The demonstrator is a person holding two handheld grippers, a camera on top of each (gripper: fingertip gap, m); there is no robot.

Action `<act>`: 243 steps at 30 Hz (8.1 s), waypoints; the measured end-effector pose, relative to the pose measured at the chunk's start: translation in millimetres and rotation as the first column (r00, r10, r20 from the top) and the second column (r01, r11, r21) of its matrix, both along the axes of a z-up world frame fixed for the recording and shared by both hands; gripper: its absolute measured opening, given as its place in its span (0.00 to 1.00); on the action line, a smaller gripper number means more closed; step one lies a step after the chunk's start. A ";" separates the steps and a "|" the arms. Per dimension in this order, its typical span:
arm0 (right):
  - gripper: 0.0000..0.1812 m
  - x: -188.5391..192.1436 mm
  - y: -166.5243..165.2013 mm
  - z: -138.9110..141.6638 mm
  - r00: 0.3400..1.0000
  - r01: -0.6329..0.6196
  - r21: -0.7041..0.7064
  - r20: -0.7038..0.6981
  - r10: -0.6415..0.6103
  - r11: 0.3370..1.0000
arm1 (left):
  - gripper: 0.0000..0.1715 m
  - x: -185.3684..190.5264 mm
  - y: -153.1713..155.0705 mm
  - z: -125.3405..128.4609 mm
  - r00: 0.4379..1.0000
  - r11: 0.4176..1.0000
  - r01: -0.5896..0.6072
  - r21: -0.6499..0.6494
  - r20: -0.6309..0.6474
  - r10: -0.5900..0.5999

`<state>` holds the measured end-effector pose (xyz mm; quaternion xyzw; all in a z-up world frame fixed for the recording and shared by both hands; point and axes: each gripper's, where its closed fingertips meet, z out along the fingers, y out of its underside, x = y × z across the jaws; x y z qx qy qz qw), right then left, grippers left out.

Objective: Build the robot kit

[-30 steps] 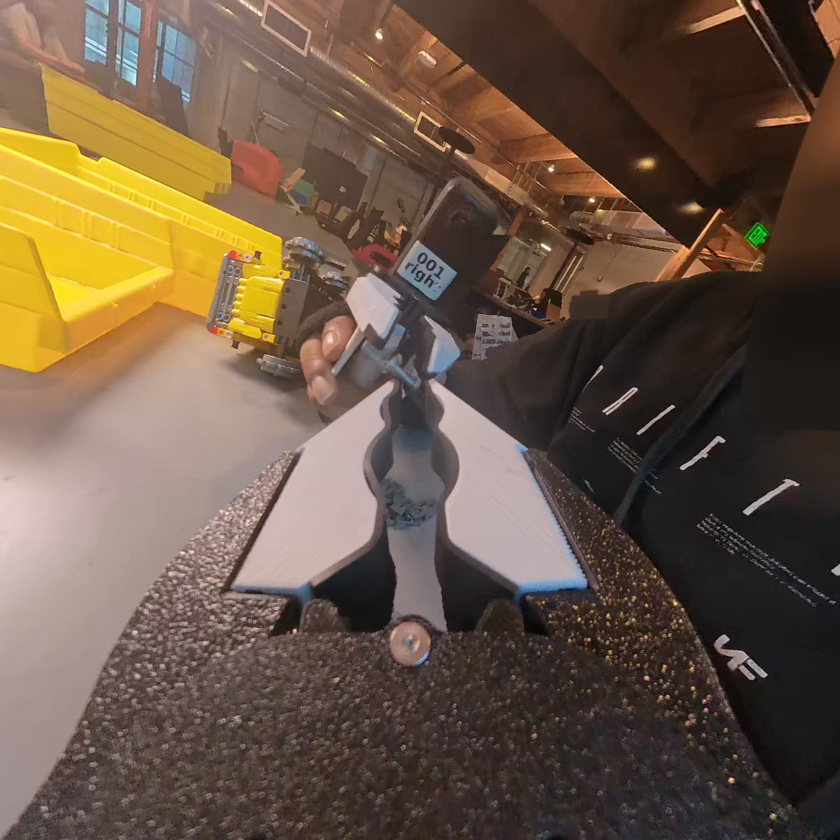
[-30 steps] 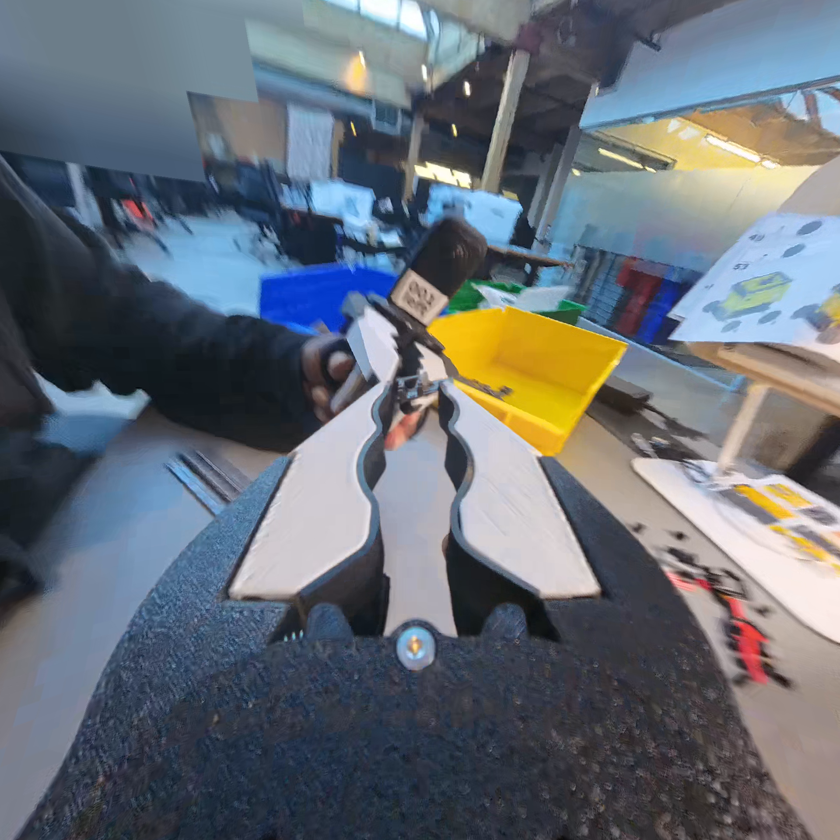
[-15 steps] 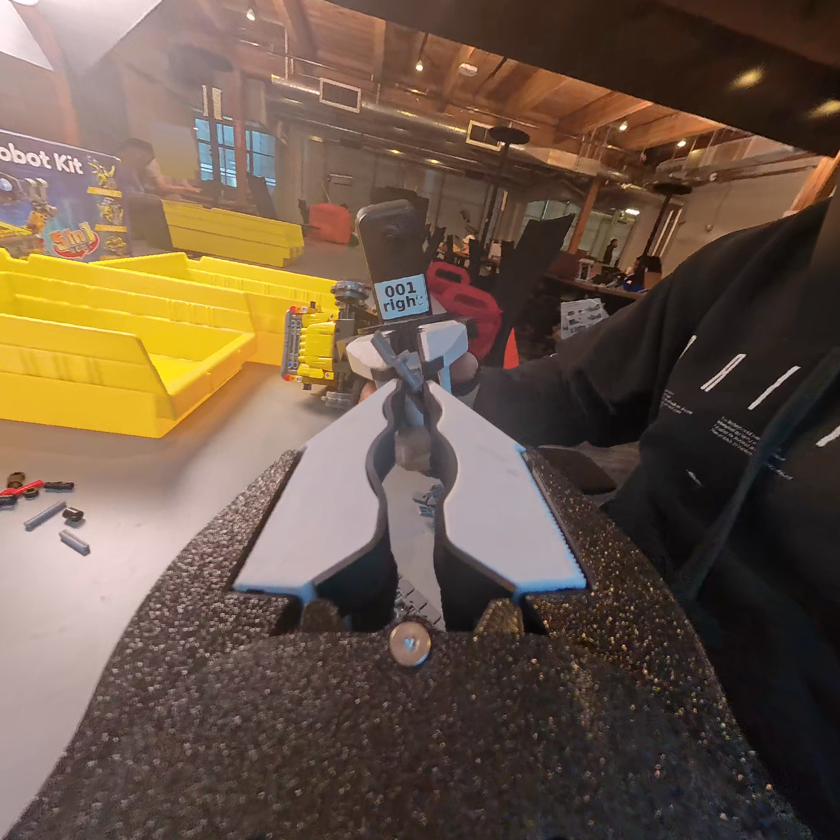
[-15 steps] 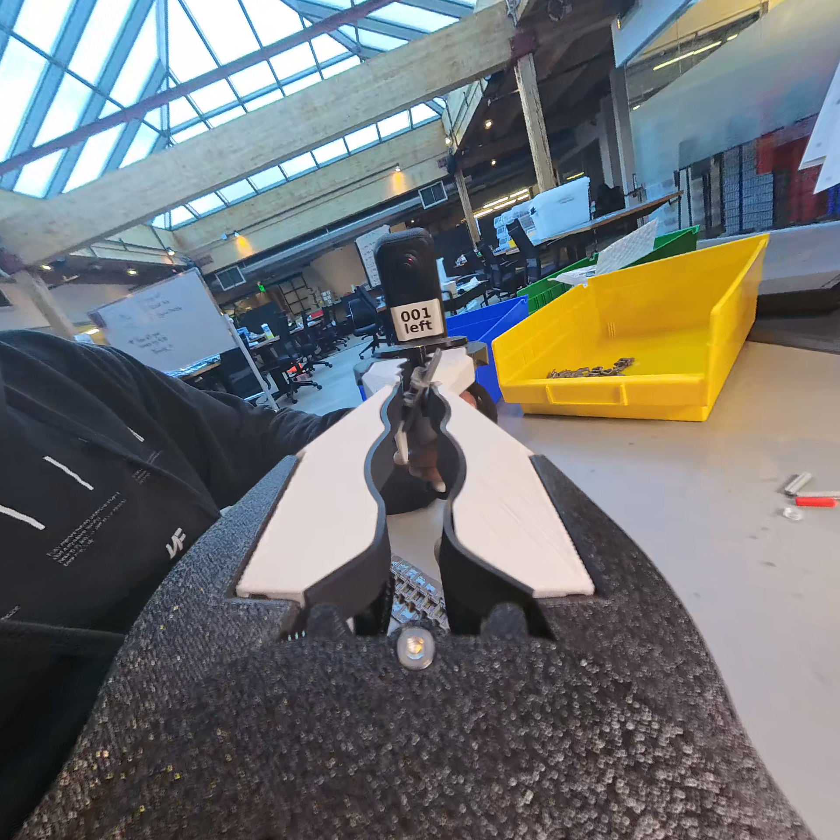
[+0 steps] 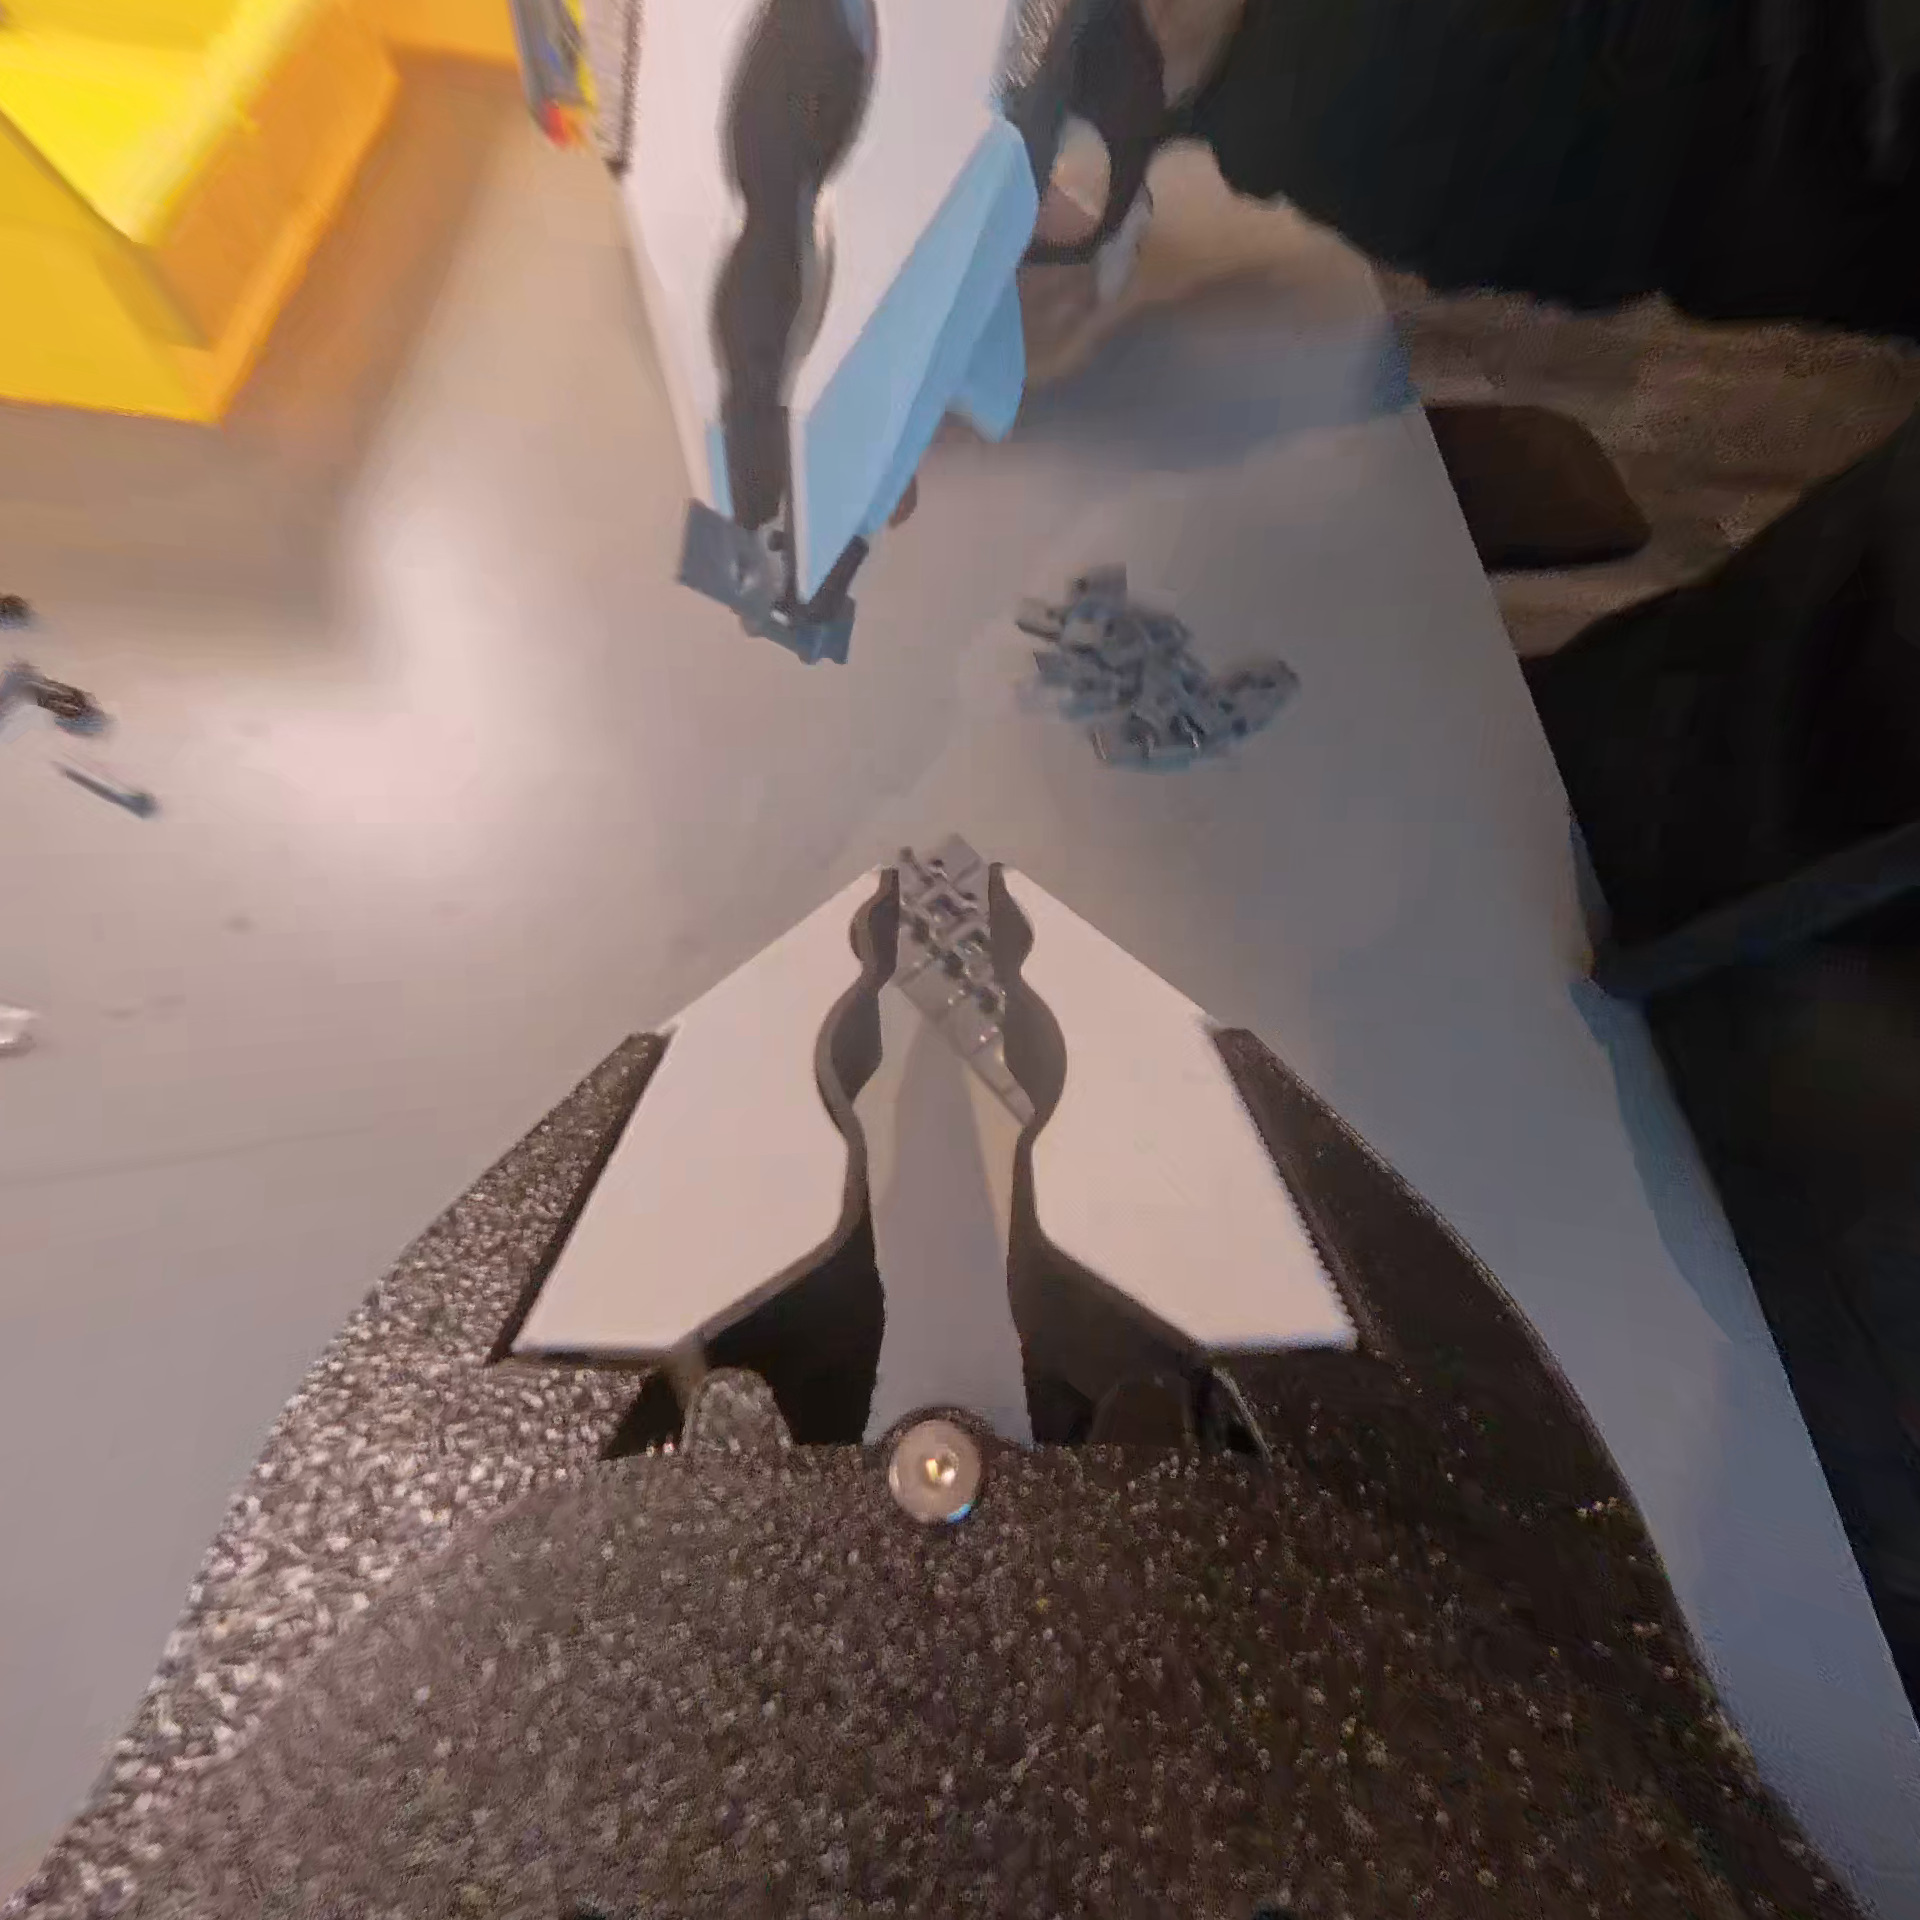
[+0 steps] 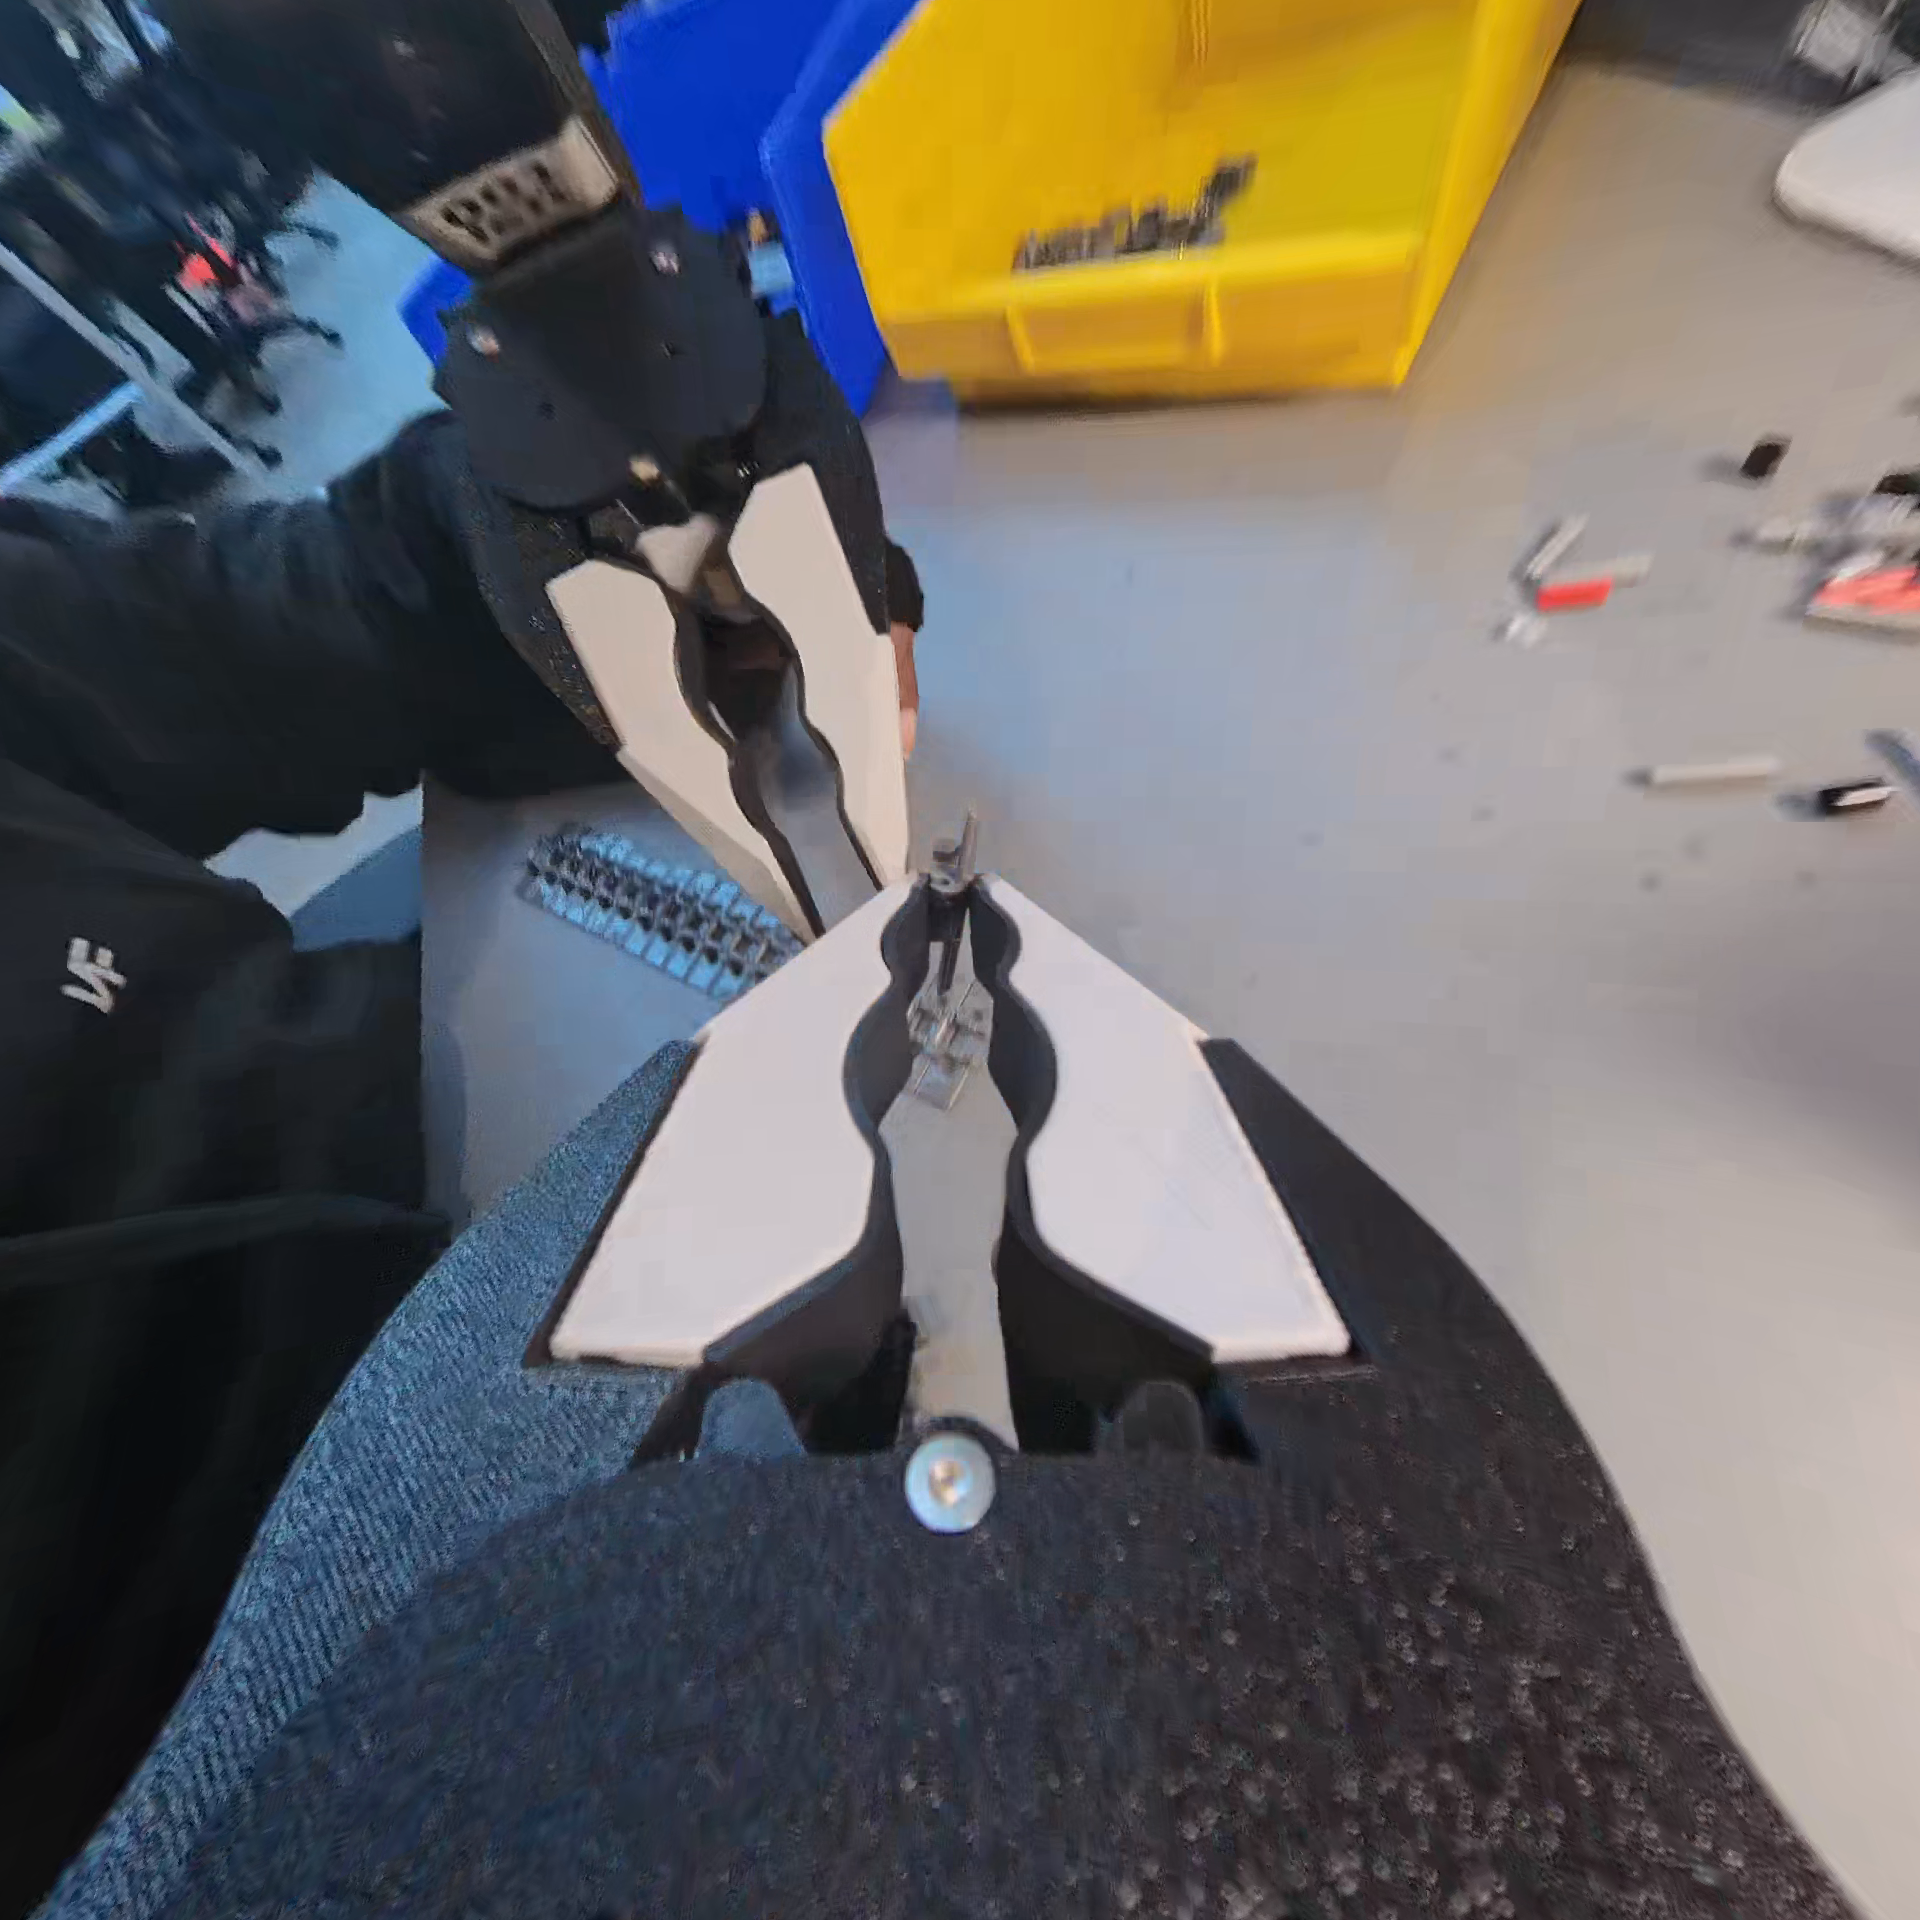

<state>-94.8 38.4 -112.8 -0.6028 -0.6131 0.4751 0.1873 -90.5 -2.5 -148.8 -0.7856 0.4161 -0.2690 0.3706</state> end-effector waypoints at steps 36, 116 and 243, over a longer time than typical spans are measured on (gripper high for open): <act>0.03 11.4 -11.2 -76.4 0.679 -0.129 0.166 0.733 -0.034 0.978 | 0.05 15.4 0.2 -37.1 0.969 0.992 -0.121 0.022 -0.213 0.123; 0.05 20.9 -59.4 96.1 0.818 0.131 0.024 -0.568 -0.094 0.991 | 0.00 29.1 -22.8 124.5 0.567 0.996 0.080 0.042 0.820 -0.080; 0.15 84.6 -23.4 -73.9 0.896 -0.151 0.262 0.443 0.020 0.953 | 0.12 23.9 -5.7 -31.5 0.988 0.995 0.033 0.098 -0.154 -0.018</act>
